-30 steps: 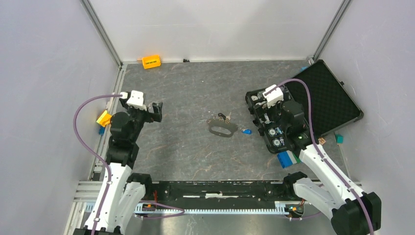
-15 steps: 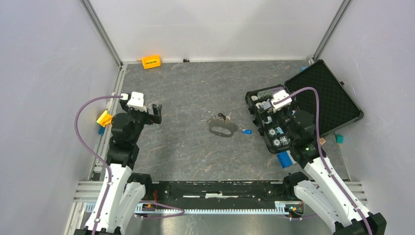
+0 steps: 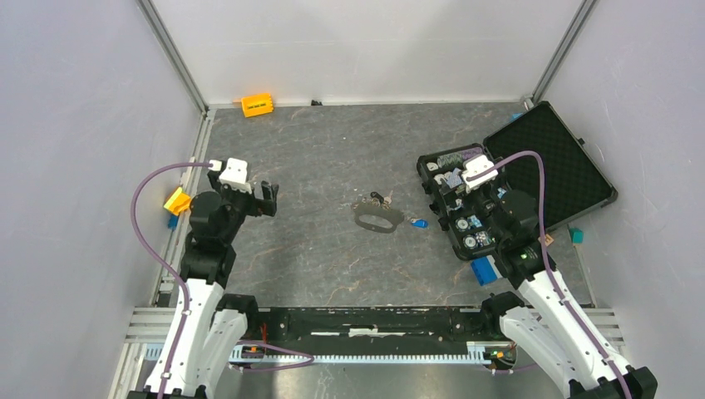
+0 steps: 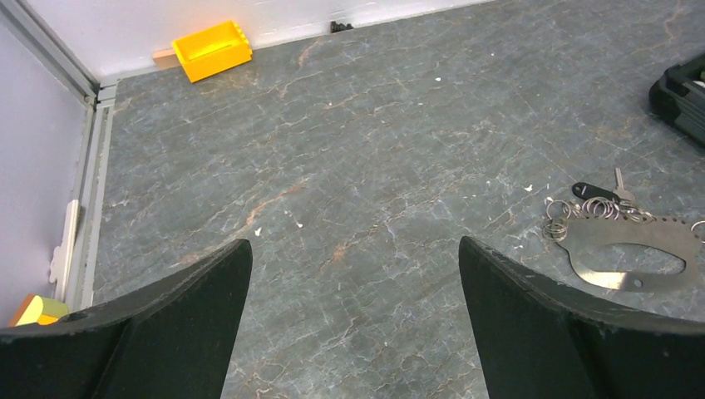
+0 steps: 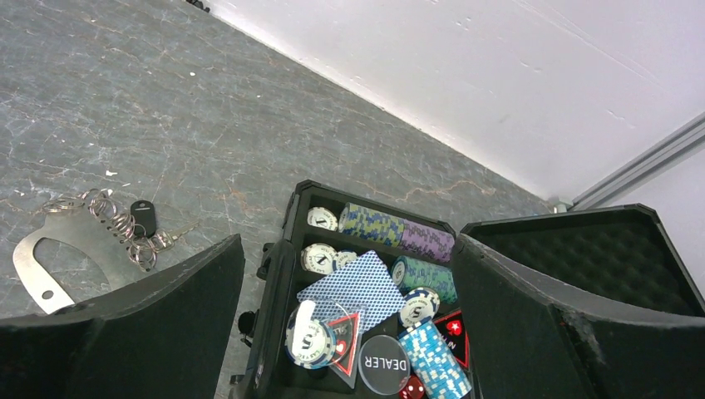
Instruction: Put the keys on the keyring
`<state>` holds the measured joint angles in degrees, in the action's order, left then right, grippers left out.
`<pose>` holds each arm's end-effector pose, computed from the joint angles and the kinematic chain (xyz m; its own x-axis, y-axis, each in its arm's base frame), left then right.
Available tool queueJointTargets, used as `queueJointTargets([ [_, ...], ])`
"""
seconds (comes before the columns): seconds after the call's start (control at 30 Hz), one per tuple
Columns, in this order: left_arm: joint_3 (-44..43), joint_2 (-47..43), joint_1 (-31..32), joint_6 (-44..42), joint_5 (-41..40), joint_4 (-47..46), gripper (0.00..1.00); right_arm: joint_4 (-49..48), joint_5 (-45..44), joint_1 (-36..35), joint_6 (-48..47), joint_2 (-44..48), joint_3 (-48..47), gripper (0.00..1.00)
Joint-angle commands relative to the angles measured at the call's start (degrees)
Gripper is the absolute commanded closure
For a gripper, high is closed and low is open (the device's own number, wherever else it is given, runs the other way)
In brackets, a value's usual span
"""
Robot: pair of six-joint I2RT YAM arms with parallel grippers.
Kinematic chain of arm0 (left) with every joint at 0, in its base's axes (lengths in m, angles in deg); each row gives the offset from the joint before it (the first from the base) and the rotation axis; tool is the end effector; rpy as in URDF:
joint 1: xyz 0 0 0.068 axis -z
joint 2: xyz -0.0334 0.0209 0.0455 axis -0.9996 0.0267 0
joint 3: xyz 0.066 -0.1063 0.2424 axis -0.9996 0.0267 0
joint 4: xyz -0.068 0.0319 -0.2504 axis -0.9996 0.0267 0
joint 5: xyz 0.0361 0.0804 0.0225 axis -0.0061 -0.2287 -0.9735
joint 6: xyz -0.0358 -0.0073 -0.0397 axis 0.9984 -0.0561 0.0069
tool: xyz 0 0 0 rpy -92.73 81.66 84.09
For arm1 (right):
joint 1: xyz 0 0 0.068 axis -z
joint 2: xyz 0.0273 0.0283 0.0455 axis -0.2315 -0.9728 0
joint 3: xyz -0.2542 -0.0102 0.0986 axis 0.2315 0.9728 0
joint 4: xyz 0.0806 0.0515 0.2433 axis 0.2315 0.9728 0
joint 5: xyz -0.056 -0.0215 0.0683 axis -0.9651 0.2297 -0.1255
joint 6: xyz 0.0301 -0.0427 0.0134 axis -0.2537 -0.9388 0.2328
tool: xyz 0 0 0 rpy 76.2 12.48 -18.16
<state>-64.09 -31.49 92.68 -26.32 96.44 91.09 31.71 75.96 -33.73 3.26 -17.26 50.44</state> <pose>0.1578 -0.0166 0.3033 -0.1332 0.0923 -0.9868 0.2245 0.9726 0.0607 0.1643 0.0606 0.3069 0.0650 -0.2876 -0.9555 -0.3358 0.8954 -0.2924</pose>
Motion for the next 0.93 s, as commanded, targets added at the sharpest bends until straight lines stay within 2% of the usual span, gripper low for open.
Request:
queueJointTargets([
  [0.0,-3.0,0.0,-0.6,-0.6,3.0,0.9,0.0,-2.1,0.3,0.2,-0.5,0.7,0.3,0.02],
  [0.9,-4.0,-0.3,-1.3,-1.6,4.4,2.5,0.0,-2.4,0.8,0.2,-0.1,0.6,0.7,0.02],
])
